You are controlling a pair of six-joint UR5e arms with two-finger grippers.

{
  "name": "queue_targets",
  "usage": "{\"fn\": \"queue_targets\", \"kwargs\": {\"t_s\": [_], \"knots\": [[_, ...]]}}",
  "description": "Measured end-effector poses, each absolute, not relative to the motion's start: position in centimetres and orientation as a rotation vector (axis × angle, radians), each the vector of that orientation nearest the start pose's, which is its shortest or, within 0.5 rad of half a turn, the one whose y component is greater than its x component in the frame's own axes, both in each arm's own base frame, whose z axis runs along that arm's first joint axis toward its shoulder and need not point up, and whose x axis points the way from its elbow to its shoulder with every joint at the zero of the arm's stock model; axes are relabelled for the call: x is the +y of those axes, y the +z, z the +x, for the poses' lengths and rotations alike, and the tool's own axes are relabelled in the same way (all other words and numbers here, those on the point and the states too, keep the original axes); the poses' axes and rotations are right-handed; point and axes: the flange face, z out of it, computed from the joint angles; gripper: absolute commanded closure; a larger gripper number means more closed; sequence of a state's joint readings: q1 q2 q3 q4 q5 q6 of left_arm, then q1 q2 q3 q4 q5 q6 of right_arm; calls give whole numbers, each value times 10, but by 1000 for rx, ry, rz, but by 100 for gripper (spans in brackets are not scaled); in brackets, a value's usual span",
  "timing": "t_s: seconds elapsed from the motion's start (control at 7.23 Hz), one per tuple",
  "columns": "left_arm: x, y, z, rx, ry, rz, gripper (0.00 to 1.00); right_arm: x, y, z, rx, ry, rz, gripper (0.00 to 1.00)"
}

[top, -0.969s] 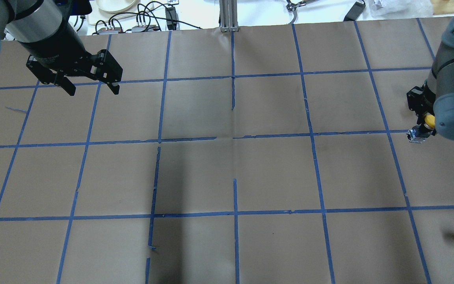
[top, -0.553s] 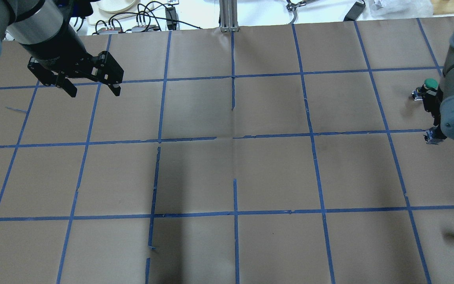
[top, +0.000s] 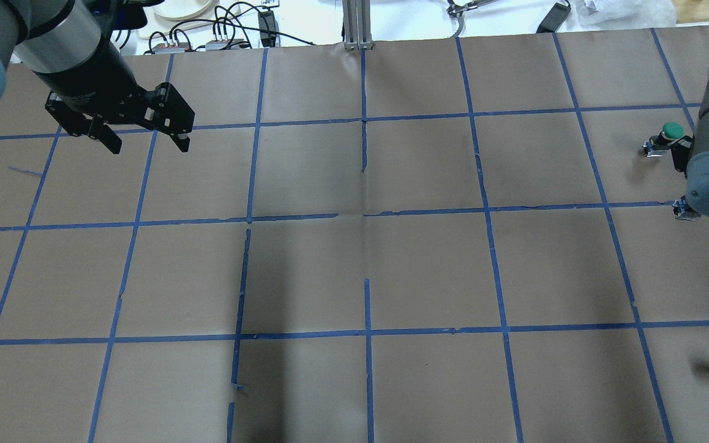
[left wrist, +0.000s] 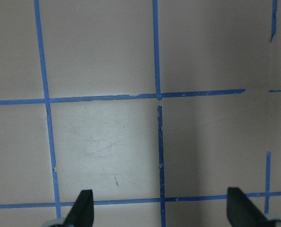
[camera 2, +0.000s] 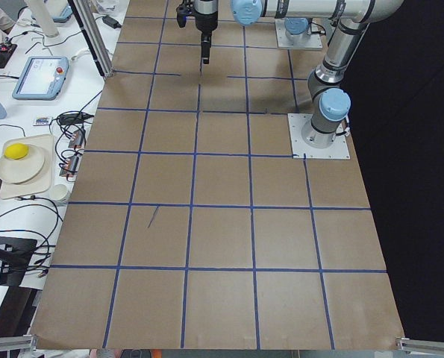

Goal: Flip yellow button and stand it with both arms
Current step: 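Lower the block upright onto the table with the right gripper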

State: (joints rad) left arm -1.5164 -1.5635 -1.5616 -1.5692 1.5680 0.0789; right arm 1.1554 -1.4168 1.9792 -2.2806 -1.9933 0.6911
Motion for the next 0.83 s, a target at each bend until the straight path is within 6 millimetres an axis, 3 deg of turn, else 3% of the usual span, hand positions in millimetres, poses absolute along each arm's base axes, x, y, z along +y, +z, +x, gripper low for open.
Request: {"fn": "queue_targets", "kwargs": {"t_s": [0.28, 0.83], "knots": [[-495, 500, -106, 3137, -55, 33, 0, -507, 281, -135, 2967, -345, 1931, 95], [-495, 502, -106, 3135, -77, 30, 0, -517, 247, -145, 2960, -343, 1950, 94]]}}
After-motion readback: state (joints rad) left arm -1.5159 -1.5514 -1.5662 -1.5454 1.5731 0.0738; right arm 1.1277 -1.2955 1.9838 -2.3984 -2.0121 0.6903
